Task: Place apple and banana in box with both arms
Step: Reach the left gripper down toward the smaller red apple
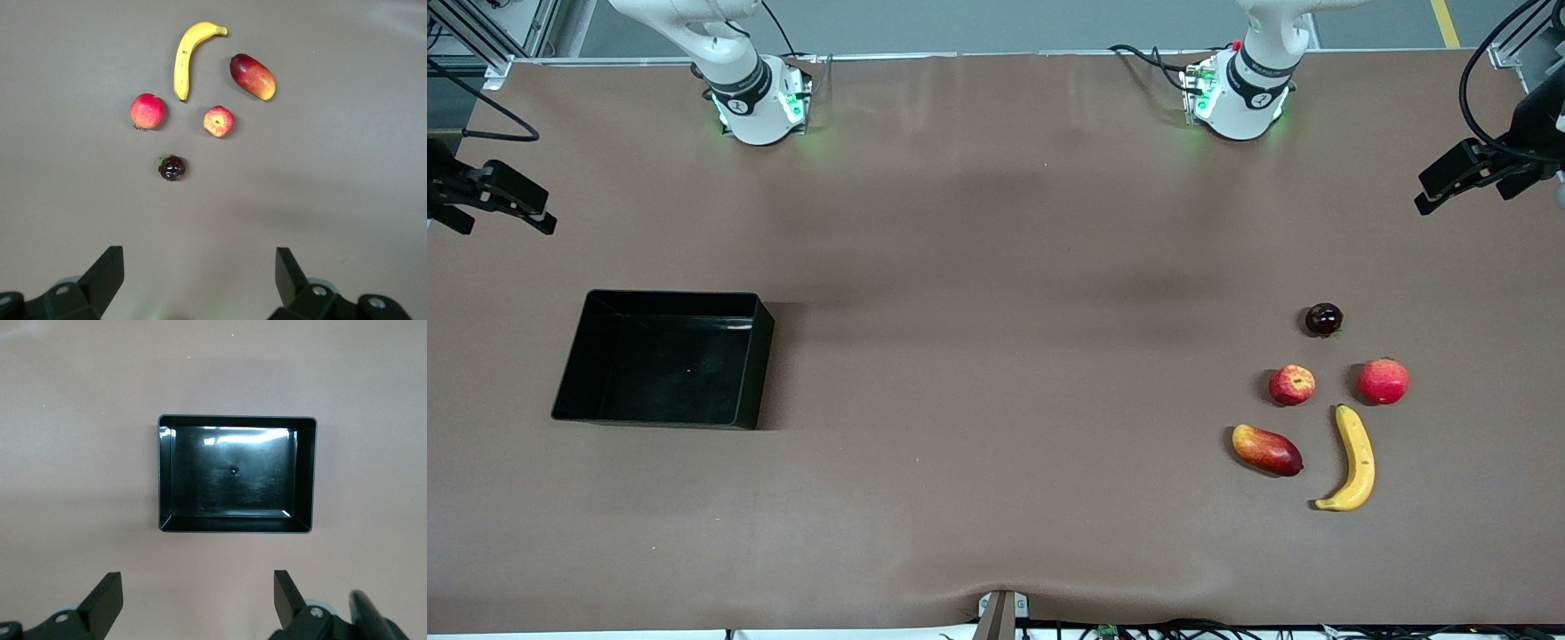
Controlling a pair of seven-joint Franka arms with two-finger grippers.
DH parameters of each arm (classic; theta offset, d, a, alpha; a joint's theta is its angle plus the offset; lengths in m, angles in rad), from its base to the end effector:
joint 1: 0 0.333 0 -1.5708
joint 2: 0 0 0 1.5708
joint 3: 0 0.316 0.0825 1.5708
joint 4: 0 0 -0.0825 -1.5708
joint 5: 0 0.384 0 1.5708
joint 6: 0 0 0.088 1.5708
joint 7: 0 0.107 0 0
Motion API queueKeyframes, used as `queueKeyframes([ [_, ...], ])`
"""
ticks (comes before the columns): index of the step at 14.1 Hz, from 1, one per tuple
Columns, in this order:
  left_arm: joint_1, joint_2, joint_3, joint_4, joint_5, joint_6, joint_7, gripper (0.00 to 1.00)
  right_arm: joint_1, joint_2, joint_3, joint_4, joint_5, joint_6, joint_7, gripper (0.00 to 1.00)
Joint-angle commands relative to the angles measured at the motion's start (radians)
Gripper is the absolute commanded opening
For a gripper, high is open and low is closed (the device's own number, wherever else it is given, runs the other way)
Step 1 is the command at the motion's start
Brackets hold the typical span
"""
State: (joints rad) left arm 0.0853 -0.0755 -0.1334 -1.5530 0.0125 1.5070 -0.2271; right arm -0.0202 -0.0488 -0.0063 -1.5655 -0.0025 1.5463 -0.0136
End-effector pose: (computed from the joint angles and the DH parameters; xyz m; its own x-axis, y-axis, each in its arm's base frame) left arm 0.5237 -0.0270 0.6675 0.9833 0.1789 0.0332 0.1795 -0.9836 -0.0154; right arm 0.5369 -0.0146 0.6514 0.9995 -0.0130 0.0296 -0.0130 -0.9999 0.0026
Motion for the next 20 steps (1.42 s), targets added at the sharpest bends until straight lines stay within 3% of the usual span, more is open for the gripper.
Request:
queueKeyframes([
  [1, 0.008, 0.003, -0.003, 0.016, 0.001, -0.019, 0.006, 1.00, -0.010, 0.000, 0.006, 0.001, -0.011, 0.005, -0.009, 1.00],
  [5, 0.008, 0.063, 0.000, 0.019, 0.007, -0.014, 0.005, 1.00, -0.013, 0.004, 0.006, 0.004, -0.010, 0.008, -0.009, 1.00],
  [8, 0.002, 0.192, 0.017, 0.099, 0.046, 0.001, 0.015, 1.00, -0.015, 0.038, 0.005, 0.016, -0.014, 0.011, -0.008, 1.00],
  [15, 0.007, 0.446, 0.015, 0.093, 0.116, 0.297, 0.015, 1.00, -0.096, 0.171, 0.003, 0.039, -0.019, 0.110, -0.012, 1.00],
  [20, -0.005, 0.607, 0.014, 0.079, 0.101, 0.389, -0.032, 1.00, -0.158, 0.277, 0.002, 0.036, -0.022, 0.193, -0.167, 1.00],
])
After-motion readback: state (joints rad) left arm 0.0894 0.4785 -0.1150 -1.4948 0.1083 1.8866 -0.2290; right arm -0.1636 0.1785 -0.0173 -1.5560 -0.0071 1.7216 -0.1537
